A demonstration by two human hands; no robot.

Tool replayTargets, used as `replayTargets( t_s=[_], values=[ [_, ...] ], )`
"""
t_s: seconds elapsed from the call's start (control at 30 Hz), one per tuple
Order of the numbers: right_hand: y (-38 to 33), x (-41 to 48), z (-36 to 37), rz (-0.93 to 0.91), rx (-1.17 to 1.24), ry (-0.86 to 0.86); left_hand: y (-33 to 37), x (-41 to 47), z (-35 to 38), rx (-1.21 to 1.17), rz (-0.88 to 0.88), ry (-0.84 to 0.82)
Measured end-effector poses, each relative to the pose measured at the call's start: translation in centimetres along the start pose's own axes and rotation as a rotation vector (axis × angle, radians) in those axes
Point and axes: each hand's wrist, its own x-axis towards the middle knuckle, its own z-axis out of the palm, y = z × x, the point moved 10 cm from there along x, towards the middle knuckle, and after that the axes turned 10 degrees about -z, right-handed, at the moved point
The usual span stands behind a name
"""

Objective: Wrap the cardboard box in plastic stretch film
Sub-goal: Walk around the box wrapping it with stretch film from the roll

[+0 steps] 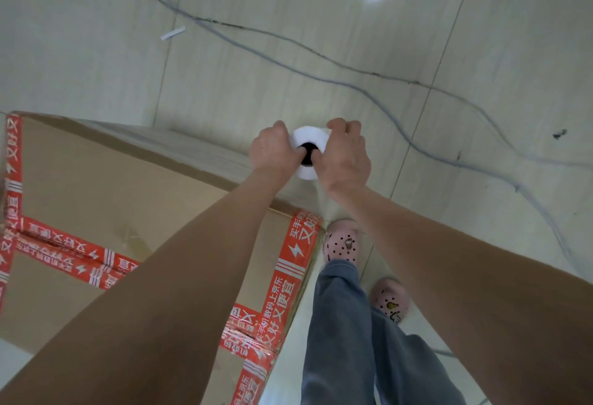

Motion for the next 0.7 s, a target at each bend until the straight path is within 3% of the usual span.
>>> replayTargets(
  t_s=[0.07,0.2,0.37,0.43,0.57,0.7],
  values=[
    [0.2,0.3,0.3,0.052,0.049,0.001,-1.3,0.4,0.2,-0.067,-0.094,-0.033],
    [-1.9,2.6,-0.5,-0.059,-0.036,0.016,-1.6,0.9,0.1,-0.101,-0.129,-0.050],
    [-5.6,5.3,-0.3,-0.299,-0.039,-0.067,1.6,2.1,-2.3,-0.051,0.096,0.062],
    [-5.0,5.4,-0.2,-0.227,0.001,-0.053,1.8,2.9,-3.0,-0.061,0.103,0.064],
    [-1.6,5.1,0.6,0.144,0.233,-0.029,0.7,4.5,-3.6,-0.081,0.024,0.028],
    [-2.8,5.9,0.8,0.122,0.211,-0.028,-0.4,5.3,-3.5,-0.068,0.004,0.006]
  ],
)
